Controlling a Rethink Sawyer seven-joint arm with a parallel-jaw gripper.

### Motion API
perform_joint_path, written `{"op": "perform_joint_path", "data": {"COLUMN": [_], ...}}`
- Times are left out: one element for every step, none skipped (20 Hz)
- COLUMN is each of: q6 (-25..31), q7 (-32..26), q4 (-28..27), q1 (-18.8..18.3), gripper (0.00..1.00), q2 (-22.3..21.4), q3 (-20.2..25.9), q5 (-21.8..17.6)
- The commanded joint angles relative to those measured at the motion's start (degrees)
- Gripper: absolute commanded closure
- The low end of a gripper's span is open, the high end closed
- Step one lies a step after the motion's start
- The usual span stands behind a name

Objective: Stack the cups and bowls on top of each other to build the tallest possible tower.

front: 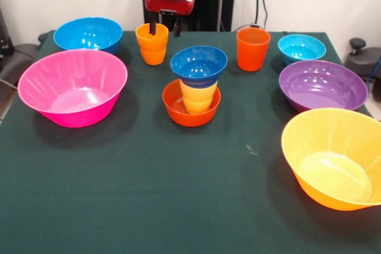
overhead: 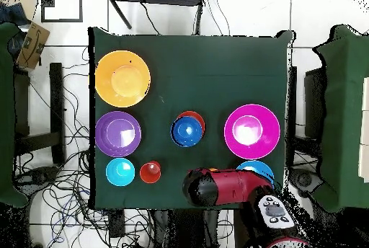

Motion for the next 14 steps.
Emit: {"op": "perform_joint_path", "data": {"q6": [-2.4,-2.7,-3.0,-3.6,-4.1,-4.6,-5.1,-5.8,-6.6,-7.4,-8.7,-9.5,-10.9,-12.4], "q7": [4.5,4.5,4.3,4.2,4.1,4.2,4.2,4.4,4.7,5.0,5.2,5.5,5.7,6.0], "q4": [2.3,2.3,2.4,2.5,2.5,2.6,2.7,2.8,3.0,3.2,3.6,3.8,3.7,3.6], "q1": [0.7,0.6,-0.1,-0.5,-0.8,-1.0,-1.3,-1.3,-1.3,-1.2,-1.3,-1.2,-0.8,-0.5], "gripper": [0.00,0.00,0.00,0.00,0.00,0.00,0.00,0.00,0.00,0.00,0.00,0.00,0.00,0.00], "q2": [3.6,4.0,4.4,4.9,5.4,5.8,6.2,6.6,6.8,7.1,7.2,7.3,7.5,7.7], "q3": [2.4,2.4,2.8,3.2,3.5,3.7,4.0,4.1,4.0,4.0,3.9,3.7,3.3,2.9], "q5": [-1.4,-1.4,-1.4,-1.4,-1.4,-1.5,-1.4,-1.5,-1.6,-1.7,-2.0,-2.2,-2.6,-2.9]}}
